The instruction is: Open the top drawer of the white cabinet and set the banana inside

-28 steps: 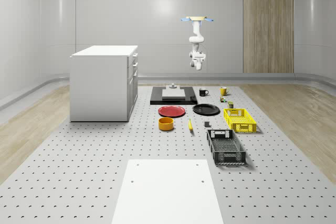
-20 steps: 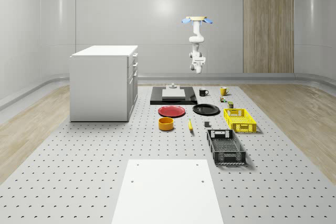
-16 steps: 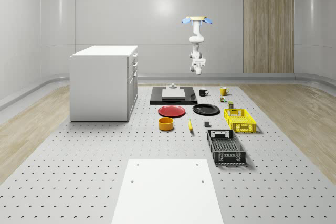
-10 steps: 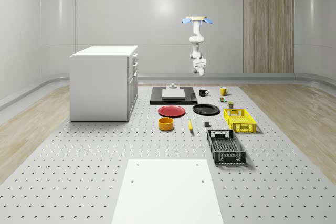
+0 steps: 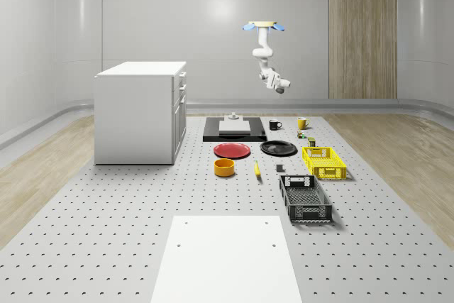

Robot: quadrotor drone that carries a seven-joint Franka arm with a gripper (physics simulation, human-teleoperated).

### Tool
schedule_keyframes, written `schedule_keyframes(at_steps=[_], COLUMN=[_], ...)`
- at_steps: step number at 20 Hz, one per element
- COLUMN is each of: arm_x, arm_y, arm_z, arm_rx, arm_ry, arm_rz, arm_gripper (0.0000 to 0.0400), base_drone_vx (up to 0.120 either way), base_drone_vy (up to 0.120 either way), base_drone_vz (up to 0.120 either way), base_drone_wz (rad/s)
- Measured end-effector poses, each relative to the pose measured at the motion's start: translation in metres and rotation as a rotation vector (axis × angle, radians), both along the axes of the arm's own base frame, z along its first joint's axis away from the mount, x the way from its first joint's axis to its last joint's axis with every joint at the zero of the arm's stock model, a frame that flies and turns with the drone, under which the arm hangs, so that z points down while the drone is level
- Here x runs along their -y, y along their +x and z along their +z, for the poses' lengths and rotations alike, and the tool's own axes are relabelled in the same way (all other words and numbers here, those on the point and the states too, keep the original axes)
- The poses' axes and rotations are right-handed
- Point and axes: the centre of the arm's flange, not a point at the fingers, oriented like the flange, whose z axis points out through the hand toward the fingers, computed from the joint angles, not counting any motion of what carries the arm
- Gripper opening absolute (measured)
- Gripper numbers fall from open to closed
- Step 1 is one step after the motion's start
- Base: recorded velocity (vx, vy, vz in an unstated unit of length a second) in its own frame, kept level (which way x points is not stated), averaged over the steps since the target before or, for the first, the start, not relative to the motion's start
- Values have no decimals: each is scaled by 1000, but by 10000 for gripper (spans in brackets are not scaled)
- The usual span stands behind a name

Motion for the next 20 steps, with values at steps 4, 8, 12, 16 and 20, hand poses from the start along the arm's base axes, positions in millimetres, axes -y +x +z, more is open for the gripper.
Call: schedule_keyframes(at_steps=[4,8,12,16,20], arm_x=[2,2,2,2,3], arm_y=[0,0,0,0,0], arm_z=[-10,-15,-18,-19,-20], arm_rx=[0,-1,-1,-1,-1], arm_ry=[109,162,188,201,207], arm_rz=[1,2,2,2,2], arm_gripper=[400,400,400,400,400], base_drone_vx=[120,120,120,120,120], base_drone_vy=[-120,-120,-120,-120,-120], base_drone_vz=[120,120,120,120,120], base_drone_wz=[0,0,0,0,0])
